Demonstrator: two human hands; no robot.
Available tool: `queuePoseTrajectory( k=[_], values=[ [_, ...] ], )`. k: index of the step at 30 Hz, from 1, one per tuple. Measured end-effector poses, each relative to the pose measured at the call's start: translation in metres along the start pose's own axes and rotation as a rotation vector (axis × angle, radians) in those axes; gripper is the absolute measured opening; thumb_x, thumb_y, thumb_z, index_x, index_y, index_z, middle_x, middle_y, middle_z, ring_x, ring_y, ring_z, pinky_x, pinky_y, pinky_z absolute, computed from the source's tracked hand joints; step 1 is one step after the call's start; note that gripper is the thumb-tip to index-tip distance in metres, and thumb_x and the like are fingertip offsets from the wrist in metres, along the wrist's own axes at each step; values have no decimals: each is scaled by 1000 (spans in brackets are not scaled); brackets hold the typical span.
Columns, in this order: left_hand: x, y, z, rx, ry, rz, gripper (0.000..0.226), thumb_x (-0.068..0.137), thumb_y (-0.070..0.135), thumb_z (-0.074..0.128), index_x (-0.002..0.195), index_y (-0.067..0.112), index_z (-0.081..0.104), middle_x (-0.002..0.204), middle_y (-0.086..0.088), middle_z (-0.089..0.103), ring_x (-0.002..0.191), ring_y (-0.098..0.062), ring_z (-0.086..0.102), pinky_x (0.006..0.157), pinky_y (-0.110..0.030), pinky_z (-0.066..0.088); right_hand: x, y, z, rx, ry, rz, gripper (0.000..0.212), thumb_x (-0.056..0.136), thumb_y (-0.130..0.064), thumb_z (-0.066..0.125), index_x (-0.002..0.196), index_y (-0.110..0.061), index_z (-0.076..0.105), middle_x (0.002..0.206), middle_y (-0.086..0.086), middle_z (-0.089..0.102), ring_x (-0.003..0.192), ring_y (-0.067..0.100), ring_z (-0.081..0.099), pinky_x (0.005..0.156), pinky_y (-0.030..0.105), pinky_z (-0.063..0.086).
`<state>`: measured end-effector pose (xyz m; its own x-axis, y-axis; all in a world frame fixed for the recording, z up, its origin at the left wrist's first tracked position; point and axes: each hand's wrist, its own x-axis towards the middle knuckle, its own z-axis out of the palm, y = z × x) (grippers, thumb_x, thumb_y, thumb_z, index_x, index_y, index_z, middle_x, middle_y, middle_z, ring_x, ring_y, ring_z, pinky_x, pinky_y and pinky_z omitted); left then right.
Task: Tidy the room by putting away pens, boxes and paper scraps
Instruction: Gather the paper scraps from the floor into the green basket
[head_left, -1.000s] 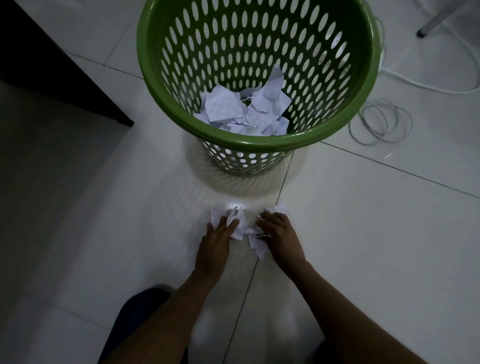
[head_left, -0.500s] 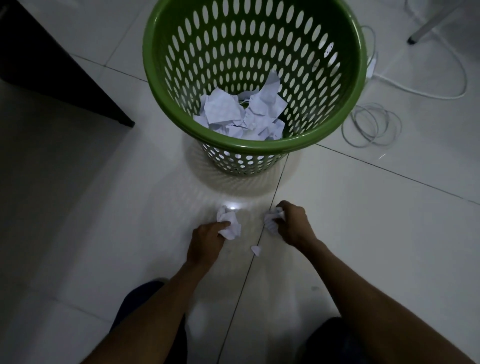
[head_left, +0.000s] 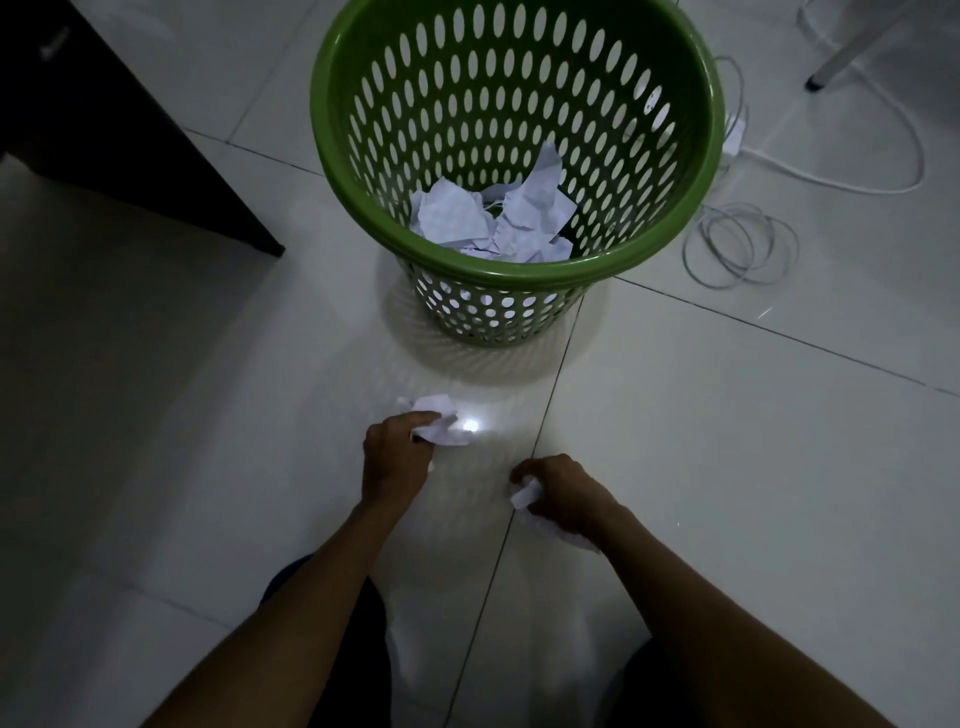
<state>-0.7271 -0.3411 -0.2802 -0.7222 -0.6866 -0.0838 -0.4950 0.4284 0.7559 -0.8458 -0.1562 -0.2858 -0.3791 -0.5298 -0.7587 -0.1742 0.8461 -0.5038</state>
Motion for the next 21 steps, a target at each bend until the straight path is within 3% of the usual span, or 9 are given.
queuePoseTrajectory(
  k=[2,5,7,9,12,14,16,19,21],
  values=[
    [-2,-4,-8,5,4,6,18,82,3,69,64,0,69,55,-3,62,52,-10,57,50,3,33,-1,-2,4,-80,18,-29,17,73,-15,62,89,-14,69,87,-1,71,76,12,69,62,20,54],
    [-6,-14,-15,6,-5,1,20,83,7,69,63,4,70,58,-7,67,54,-16,64,51,-1,40,0,0,10,-256,54,-67,27,82,-19,60,109,-20,64,107,1,65,97,20,63,79,22,48],
    [-6,-18,-16,17,-20,-21,20,85,6,68,66,1,71,62,-10,69,58,-21,67,52,-22,54,1,0,13,-331,83,-84,27,88,-20,58,115,-22,61,115,2,60,105,22,57,84,24,44],
    [-7,-20,-16,35,-15,-15,17,84,6,68,69,-2,72,66,-13,70,62,-25,68,53,-34,56,5,-1,14,-335,93,-91,24,88,-18,59,111,-18,63,109,0,60,104,19,56,78,19,43],
    [-11,-15,-15,19,-27,-15,16,83,13,68,75,0,74,70,-14,72,68,-23,68,57,-31,53,8,-4,16,-290,56,-76,20,80,-17,69,97,-5,69,91,-2,57,96,13,58,61,8,36],
    [-10,-15,-14,22,-44,-29,20,83,16,66,74,0,74,70,-14,71,67,-22,68,57,-29,52,9,-2,21,-323,80,-86,23,78,-22,72,96,-9,68,104,5,60,101,21,59,69,21,39],
    [-9,-18,-16,27,-56,-72,19,85,11,67,70,0,72,67,-11,71,65,-22,68,55,-28,50,7,-3,24,-324,90,-83,24,79,-25,72,97,-10,67,109,7,59,103,24,58,72,24,37],
    [-10,-18,-23,-12,-45,-133,16,86,7,68,71,4,74,68,-8,71,64,-19,67,55,-29,51,6,-6,20,-251,51,-30,18,82,-28,70,73,-17,58,95,4,54,96,23,58,71,23,35],
    [-11,-12,-31,-62,-29,-175,10,86,9,68,82,7,77,76,-6,72,71,-16,67,60,-28,52,2,-8,14,-207,99,-35,21,82,-31,69,74,-15,58,88,0,50,88,22,58,69,21,33]
  ],
)
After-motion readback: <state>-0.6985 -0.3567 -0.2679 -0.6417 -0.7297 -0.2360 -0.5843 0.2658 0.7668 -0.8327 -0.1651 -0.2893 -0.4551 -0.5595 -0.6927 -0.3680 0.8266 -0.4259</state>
